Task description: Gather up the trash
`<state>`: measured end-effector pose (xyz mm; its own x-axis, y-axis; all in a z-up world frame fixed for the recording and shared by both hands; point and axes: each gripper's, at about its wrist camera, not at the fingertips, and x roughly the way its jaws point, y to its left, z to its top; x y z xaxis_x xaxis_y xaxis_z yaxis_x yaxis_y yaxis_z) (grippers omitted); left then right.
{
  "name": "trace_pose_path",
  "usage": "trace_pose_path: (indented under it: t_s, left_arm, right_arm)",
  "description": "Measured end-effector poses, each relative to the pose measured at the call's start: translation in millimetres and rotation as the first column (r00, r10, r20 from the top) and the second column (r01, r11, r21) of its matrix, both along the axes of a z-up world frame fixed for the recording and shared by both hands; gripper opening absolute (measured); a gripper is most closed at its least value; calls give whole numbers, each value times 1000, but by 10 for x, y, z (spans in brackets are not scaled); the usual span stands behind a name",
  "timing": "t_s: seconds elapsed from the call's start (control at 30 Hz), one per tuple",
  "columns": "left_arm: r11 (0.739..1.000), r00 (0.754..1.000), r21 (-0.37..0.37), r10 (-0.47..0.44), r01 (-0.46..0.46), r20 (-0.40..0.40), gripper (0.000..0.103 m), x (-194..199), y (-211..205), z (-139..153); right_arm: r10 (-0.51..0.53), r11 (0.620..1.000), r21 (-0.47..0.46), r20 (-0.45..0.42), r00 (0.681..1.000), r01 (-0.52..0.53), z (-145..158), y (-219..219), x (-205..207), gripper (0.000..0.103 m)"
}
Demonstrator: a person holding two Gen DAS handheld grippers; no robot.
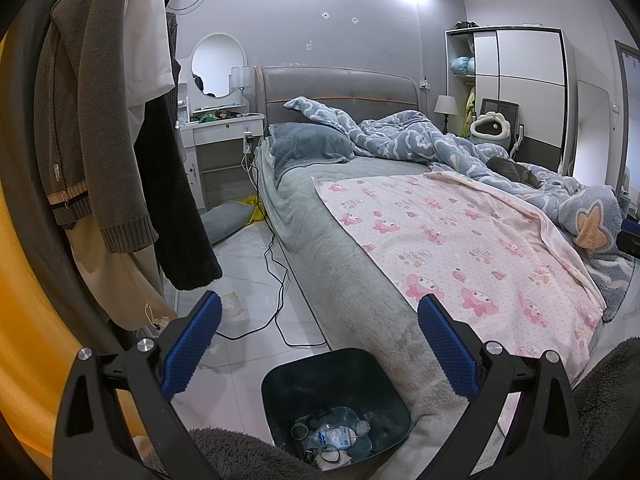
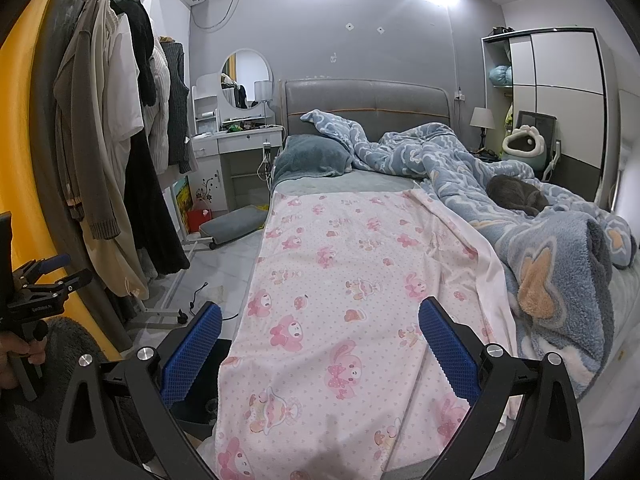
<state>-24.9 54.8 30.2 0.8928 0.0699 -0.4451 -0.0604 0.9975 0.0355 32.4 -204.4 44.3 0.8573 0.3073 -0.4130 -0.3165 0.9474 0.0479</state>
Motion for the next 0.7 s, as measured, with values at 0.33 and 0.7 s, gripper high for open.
trace_pose_path:
  t_s: [0.33,0.7]
  left_arm:
    - [1000,1000,0,1,-1,-1,100,3,5,4]
    - [1000,1000,-1,3,-3,-4,100,-15,-20,-26]
  right_arm:
    - [1,1000,-1,0,1000,-1,1,2,-5,100]
    - [1,1000,-1,0,1000,-1,2,4,-5,100]
